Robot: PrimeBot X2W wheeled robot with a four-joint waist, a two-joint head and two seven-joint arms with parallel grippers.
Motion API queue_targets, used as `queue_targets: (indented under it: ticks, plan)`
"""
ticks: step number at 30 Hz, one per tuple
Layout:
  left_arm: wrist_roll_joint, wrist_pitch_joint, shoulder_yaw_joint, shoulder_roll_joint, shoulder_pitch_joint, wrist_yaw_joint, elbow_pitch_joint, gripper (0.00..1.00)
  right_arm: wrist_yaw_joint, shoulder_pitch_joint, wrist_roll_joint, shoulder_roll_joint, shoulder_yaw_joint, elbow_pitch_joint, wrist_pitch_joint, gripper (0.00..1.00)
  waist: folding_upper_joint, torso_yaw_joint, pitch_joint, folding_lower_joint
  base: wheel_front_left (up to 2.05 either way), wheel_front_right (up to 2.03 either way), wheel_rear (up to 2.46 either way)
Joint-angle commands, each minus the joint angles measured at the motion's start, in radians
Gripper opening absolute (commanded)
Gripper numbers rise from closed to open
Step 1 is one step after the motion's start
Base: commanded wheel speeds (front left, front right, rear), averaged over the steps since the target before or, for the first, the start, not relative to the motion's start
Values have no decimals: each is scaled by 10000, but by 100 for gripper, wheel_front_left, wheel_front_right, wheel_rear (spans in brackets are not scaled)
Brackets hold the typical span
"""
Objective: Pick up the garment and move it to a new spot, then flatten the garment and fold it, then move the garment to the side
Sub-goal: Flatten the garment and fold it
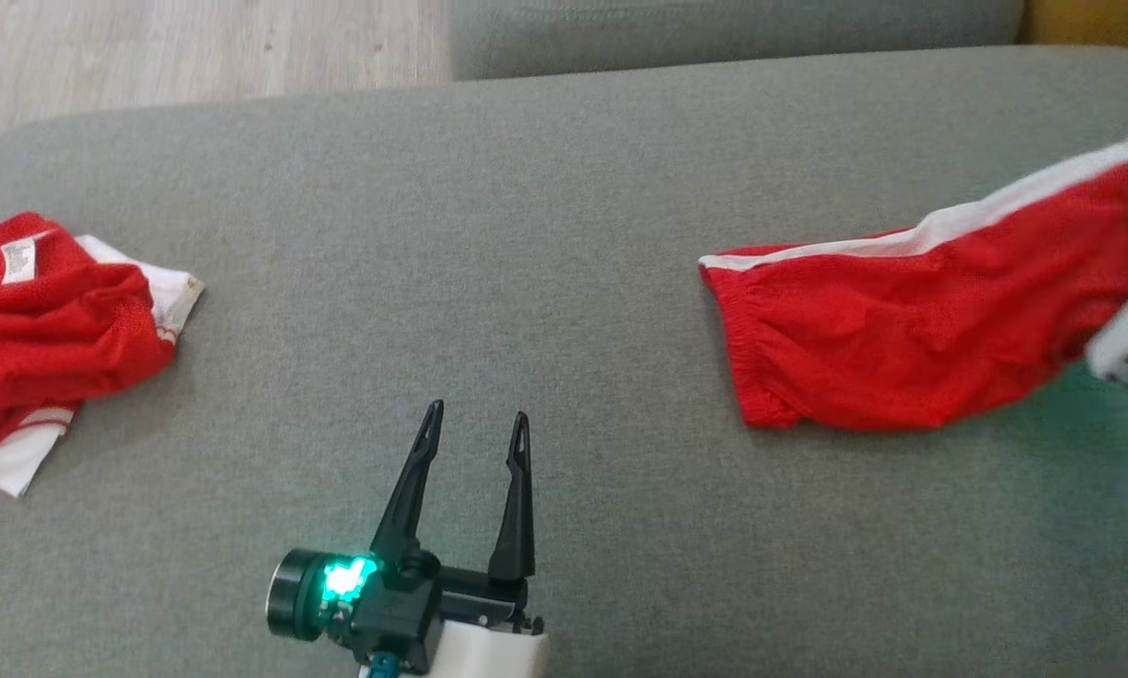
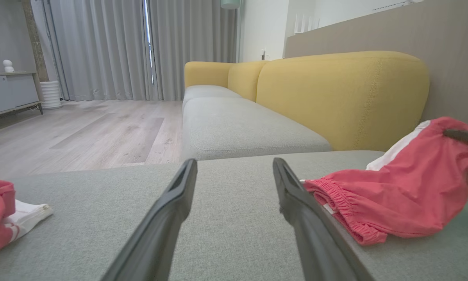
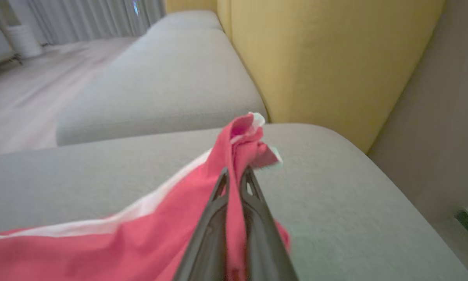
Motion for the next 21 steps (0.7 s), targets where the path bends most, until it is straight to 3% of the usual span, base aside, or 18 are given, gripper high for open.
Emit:
queue_targets:
  ticks: [1, 8, 15, 16, 17, 18, 19, 21]
  plan:
    - [-16, -51, 324, -16, -163, -30, -267, 100, 67, -101, 76, 91, 259, -639, -173, 0, 0, -85, -159, 0, 0, 0, 0]
    - [-34, -51, 375, -16, -47, -166, -152, 100, 67, 508, 63, 1116, 700, -2721, 81, 0, 0, 95, -475, 0, 0, 0, 0]
    - [-98, -51, 304, -16, -44, -217, -189, 100, 67, 1480, -302, 2409, 1108, -3939, 1031, 0, 0, 610, -453, 0, 0, 0, 0]
    - [-109, -51, 293, -16, -55, -220, -195, 100, 67, 1606, -381, 2545, 1200, -4042, 1158, 9, 0, 681, -421, 0, 0, 0, 0]
    - [-129, -51, 289, -16, -67, -214, -204, 100, 67, 1732, -432, 2679, 1281, -4138, 1277, 32, 0, 737, -394, 0, 0, 0, 0]
    - [-154, -51, 286, -16, -76, -202, -215, 100, 67, 1846, -488, 2782, 1340, -4234, 1373, 78, 0, 786, -360, 0, 0, 0, 0]
    - [-175, -51, 283, -16, -84, -196, -222, 100, 67, 1950, -545, 2856, 1385, -4351, 1422, 100, 0, 821, -344, 0, 0, 0, 0]
    - [-205, -51, 291, -16, -89, -182, -233, 100, 67, 2176, -556, 2927, 1411, -4643, 1504, 100, 0, 863, -330, 0, 0, 0, 0]
